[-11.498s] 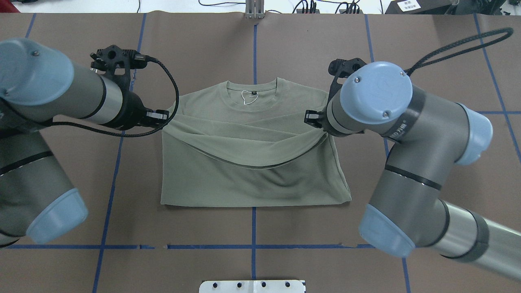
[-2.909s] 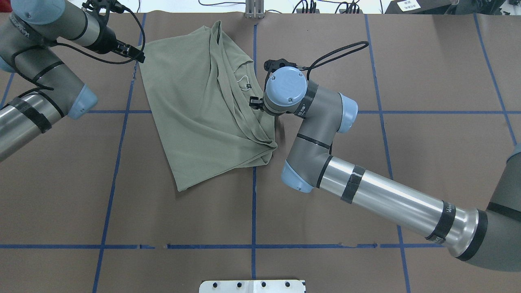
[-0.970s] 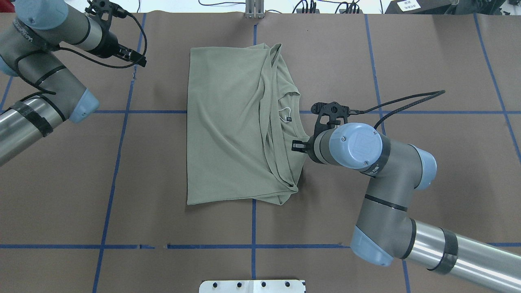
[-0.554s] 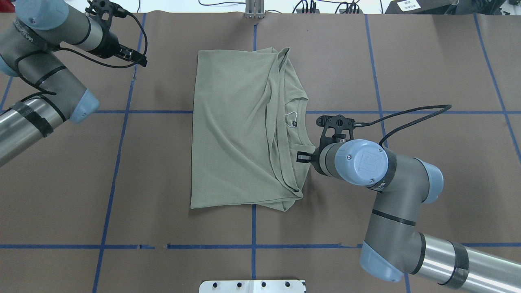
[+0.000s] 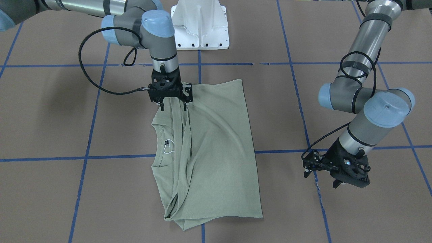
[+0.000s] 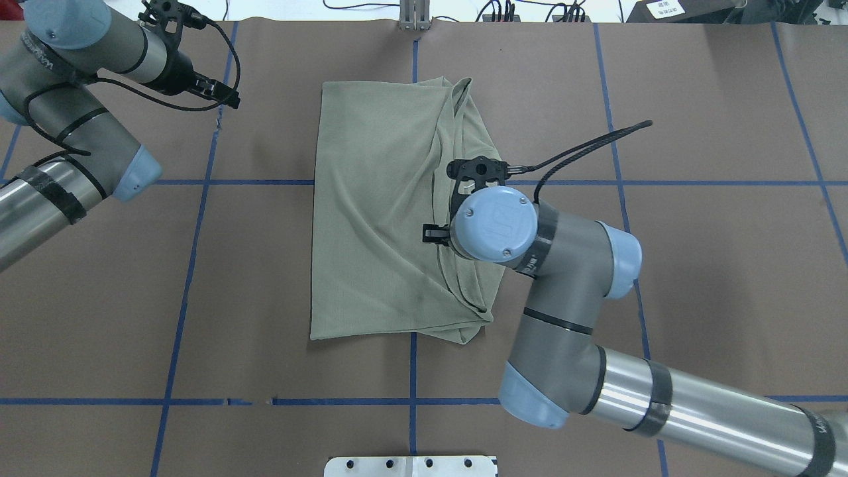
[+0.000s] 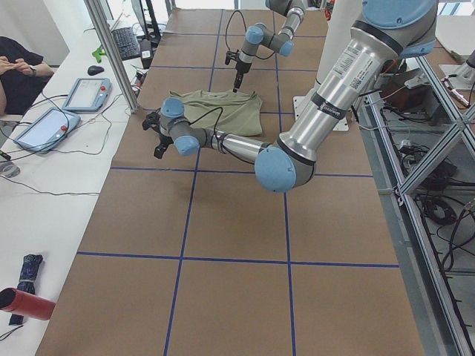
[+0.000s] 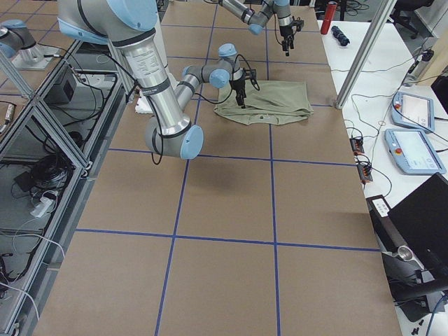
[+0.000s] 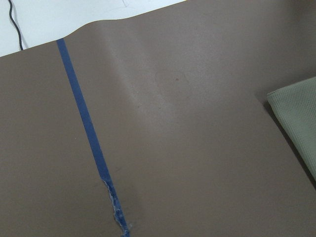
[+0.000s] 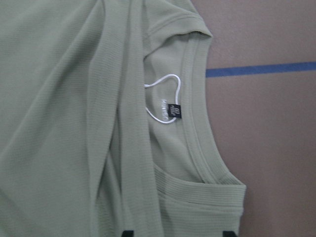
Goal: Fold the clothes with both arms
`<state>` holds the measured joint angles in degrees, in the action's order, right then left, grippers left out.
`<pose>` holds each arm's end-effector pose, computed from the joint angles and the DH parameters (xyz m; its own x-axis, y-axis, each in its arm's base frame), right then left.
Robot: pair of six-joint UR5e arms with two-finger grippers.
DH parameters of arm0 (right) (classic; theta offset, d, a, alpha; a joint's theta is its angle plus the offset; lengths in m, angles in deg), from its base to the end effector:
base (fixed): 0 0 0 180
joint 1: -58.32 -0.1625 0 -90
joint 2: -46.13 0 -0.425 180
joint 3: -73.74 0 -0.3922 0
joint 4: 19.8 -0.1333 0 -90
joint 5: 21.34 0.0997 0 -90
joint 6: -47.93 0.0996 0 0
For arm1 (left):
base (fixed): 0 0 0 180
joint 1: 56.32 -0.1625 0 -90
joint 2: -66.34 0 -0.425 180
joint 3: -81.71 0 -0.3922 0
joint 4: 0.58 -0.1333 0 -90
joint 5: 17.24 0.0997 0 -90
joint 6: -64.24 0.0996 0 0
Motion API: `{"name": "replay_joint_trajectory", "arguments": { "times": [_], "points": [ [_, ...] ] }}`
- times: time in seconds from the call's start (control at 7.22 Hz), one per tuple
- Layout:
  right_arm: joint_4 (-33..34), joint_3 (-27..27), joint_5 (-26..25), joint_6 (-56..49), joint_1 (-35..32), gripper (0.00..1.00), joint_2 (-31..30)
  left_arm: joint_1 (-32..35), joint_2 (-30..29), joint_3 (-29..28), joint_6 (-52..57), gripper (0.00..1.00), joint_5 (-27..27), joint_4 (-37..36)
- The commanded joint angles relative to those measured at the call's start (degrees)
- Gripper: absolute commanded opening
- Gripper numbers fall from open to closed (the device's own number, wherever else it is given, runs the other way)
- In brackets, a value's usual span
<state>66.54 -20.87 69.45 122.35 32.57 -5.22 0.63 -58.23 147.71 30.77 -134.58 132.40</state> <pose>-0.5659 -0.4194 0.2208 0.7068 0.0428 0.7061 -0.2445 0.9514 0.1871 0.3395 -0.6823 0.4129 0.6317 0.3878 -0.6712 0.0292 0.8534 0.5205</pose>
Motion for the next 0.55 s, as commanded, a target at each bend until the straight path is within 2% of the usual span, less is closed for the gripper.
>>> {"name": "replay_joint_trajectory", "arguments": {
  "times": [0.0,0.42],
  "points": [
    [0.9,6.7,0.3,-1.5,0.6,0.67,4.8,0.0,0.1,0.0,0.0,1.00,0.0,0.0],
    [1.1,7.0,-0.1,-2.8,1.8,0.55,4.3,-0.1,0.1,0.0,0.1,1.00,0.0,0.0]
  ]
}}
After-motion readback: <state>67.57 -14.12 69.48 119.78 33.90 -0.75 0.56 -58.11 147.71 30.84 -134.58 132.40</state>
